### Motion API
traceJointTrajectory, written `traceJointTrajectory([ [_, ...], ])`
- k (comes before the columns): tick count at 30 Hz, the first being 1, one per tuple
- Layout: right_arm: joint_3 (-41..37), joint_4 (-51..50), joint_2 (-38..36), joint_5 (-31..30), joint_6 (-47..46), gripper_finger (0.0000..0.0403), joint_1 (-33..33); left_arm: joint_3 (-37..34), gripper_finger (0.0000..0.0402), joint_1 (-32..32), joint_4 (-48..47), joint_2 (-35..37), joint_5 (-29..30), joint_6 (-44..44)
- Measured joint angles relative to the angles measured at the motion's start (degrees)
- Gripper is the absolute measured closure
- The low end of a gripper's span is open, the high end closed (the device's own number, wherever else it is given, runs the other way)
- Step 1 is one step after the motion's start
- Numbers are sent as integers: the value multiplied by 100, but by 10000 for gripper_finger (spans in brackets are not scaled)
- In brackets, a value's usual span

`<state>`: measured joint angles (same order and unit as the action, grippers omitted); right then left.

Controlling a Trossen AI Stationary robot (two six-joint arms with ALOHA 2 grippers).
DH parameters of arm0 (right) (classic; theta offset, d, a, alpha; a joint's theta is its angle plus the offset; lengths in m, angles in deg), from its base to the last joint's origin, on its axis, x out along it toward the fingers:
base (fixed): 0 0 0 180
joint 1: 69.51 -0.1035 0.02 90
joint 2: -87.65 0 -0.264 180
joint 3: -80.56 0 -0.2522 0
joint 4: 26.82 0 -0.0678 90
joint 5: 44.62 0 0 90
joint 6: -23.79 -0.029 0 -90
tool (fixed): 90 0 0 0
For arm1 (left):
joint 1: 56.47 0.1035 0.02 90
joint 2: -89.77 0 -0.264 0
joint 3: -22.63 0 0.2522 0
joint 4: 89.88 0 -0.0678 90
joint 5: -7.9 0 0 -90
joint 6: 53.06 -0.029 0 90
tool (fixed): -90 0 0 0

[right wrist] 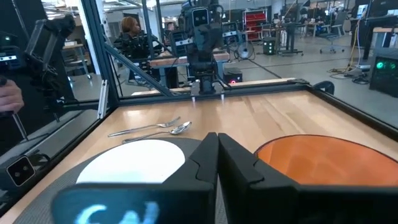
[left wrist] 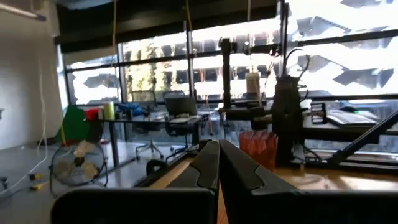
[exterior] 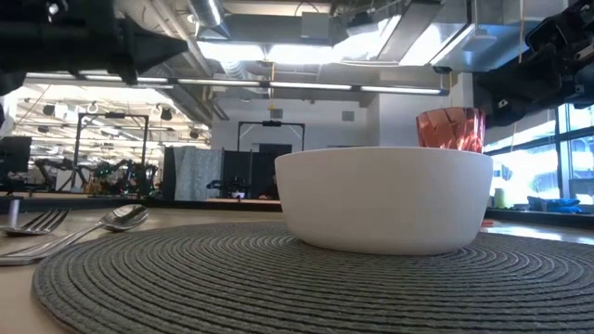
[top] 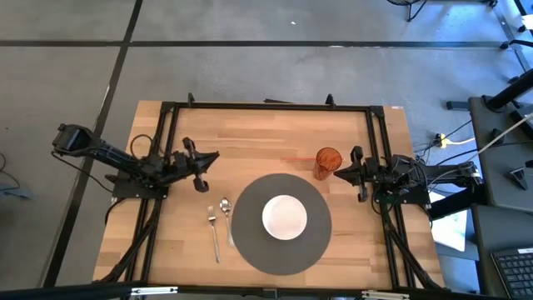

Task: Pick & Place Utensil
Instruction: Put the orange glass on the gray mat to the right of the white bowl

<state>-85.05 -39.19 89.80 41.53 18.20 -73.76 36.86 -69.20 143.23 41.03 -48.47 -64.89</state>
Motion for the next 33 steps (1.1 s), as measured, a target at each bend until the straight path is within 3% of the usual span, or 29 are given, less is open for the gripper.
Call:
traceJointTrajectory([
  [17,0,-57,0,254,260,393,0,0,399,9,-306,40,-3,409],
  [24,0,-55,0,245,325,393,0,0,399,13,-201,42,413,522],
  [29,0,-57,0,255,286,393,0,0,401,-259,-216,641,682,87],
  [33,0,-57,0,258,284,393,0,0,399,-451,-799,1374,1080,-267],
])
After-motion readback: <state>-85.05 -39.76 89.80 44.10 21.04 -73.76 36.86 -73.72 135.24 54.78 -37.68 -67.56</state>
